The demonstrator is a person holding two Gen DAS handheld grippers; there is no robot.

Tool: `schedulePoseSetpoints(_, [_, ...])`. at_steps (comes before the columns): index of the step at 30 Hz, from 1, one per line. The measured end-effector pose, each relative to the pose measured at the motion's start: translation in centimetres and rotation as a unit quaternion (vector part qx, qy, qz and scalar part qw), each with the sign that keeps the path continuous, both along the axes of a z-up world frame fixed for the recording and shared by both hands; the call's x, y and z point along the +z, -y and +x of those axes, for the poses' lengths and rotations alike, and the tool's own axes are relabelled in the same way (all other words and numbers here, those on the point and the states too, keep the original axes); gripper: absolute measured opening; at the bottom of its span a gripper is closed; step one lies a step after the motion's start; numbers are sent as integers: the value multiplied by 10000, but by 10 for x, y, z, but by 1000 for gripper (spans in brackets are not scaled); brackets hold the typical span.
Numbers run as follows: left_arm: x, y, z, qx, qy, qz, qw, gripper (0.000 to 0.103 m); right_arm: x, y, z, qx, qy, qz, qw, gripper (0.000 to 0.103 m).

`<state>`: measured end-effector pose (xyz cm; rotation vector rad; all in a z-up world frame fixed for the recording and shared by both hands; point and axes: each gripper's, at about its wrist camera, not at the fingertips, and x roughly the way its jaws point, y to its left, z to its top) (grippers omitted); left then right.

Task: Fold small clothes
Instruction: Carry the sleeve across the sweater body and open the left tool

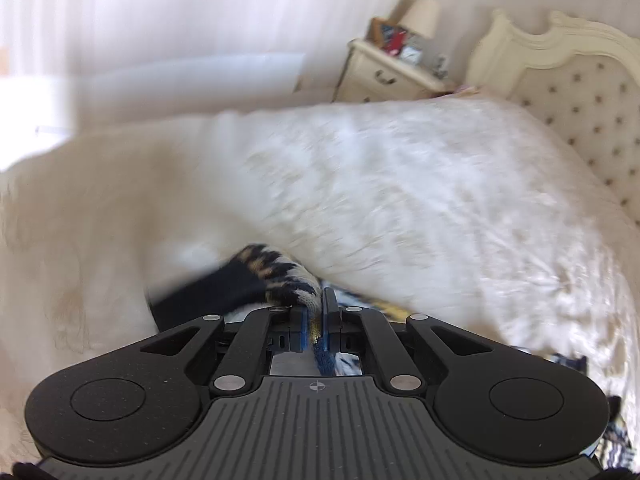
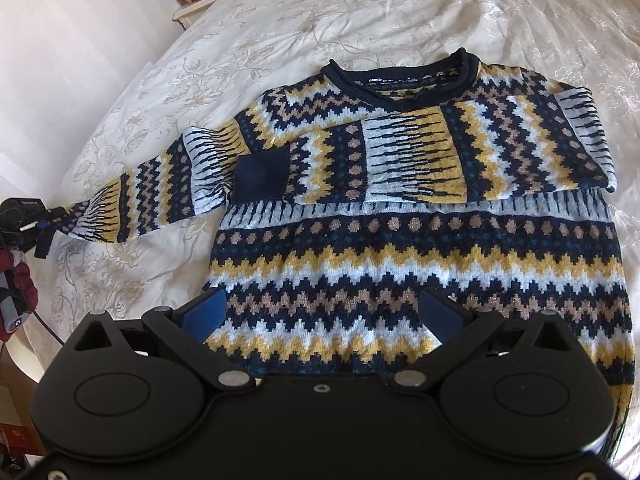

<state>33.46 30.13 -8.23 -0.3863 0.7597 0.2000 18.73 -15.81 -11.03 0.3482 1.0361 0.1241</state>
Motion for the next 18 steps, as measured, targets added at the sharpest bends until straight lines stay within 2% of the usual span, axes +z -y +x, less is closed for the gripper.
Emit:
schedulePoseSetpoints(5, [55, 60, -10, -669, 552, 240, 9959, 6, -2, 15, -7, 99, 38, 129, 9999, 102])
schedulePoseSetpoints(10, [91, 140, -13, -1463, 996, 336, 9836, 6, 0, 37, -16, 98, 132, 252, 9995, 102])
schedulePoseSetpoints(14, [98, 210, -12, -2059, 1163, 257, 9713, 6, 1, 61, -23, -19, 187, 339, 9992, 102])
schedulePoseSetpoints(18, [81, 282, -7, -2590, 1083, 151, 9597, 6, -1, 86, -29, -169, 206, 385, 9989, 102])
